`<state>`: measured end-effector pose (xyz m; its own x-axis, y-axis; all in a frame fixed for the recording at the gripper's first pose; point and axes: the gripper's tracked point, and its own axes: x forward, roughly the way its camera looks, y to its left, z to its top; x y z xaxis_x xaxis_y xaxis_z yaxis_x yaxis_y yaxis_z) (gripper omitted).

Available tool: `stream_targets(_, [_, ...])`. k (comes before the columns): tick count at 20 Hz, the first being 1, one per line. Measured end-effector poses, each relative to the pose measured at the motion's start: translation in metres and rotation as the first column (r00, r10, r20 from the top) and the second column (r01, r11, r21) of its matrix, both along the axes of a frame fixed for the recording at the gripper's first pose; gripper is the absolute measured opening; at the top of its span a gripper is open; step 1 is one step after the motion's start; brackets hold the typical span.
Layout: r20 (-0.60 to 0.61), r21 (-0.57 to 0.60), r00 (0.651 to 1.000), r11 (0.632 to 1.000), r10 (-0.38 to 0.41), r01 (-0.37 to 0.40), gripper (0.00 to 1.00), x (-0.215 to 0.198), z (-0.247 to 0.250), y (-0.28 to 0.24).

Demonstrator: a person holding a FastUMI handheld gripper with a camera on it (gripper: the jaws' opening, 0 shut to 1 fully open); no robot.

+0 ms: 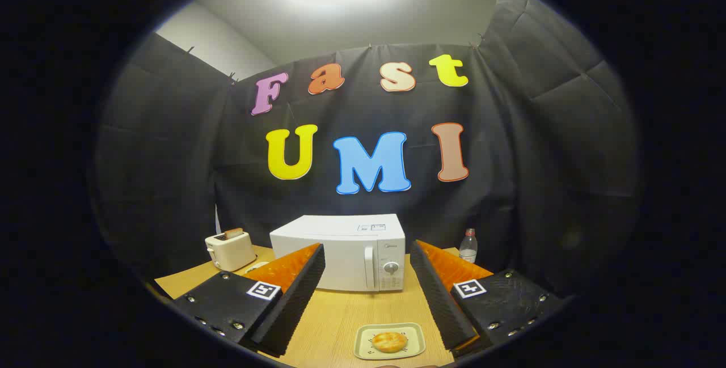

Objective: Open the microwave, put the food inside, and close the microwave door.

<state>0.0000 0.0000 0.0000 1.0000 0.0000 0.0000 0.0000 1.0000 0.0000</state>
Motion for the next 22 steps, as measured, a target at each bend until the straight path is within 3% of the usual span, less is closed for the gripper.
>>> stream_targets(22, [-0.002, -0.008, 1.0, 1.0, 0.002, -0.002, 0.96, 0.0003, -0.0036, 0.0041])
